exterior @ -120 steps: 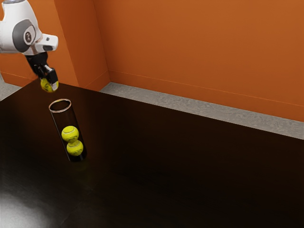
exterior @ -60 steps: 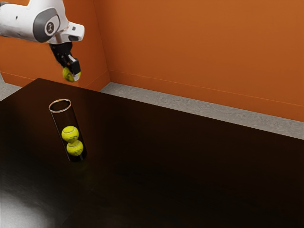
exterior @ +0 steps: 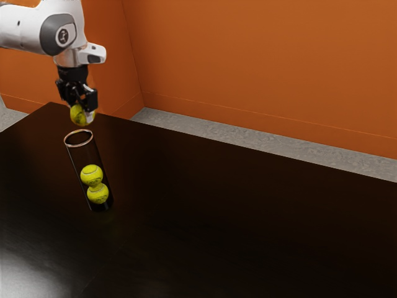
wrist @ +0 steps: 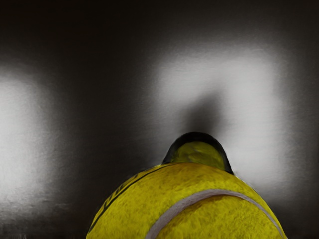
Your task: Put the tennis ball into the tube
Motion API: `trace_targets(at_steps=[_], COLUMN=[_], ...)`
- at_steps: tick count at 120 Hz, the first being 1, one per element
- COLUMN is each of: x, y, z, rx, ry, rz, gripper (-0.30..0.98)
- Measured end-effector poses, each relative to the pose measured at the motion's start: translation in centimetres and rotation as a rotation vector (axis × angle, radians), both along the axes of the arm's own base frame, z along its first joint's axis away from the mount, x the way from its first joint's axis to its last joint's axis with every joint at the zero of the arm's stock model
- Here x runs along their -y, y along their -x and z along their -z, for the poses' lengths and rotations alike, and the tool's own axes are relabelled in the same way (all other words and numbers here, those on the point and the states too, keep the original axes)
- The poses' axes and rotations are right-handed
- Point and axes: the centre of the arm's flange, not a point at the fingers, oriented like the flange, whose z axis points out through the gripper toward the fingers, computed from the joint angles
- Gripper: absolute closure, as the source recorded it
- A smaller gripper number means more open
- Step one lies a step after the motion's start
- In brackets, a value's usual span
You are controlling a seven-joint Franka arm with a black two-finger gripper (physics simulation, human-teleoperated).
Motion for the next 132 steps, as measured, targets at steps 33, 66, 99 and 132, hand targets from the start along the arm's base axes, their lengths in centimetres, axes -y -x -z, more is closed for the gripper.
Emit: trace_targets(at_steps=[33, 66, 99, 132], x=[-0.1, -0.7, -0.4, 5.9], y=[1.3, 2.0, 2.1, 2.6], z=[0.1, 0.3, 0.3, -6.0], rx=[-0.054, -0.086, -0.095, 0.012], ry=[0.007, 0.013, 0.036, 0.068], rz=[-0.095, -0.153, -0.17, -0.049], gripper=[0.63, 0.48, 0.16, 0.04])
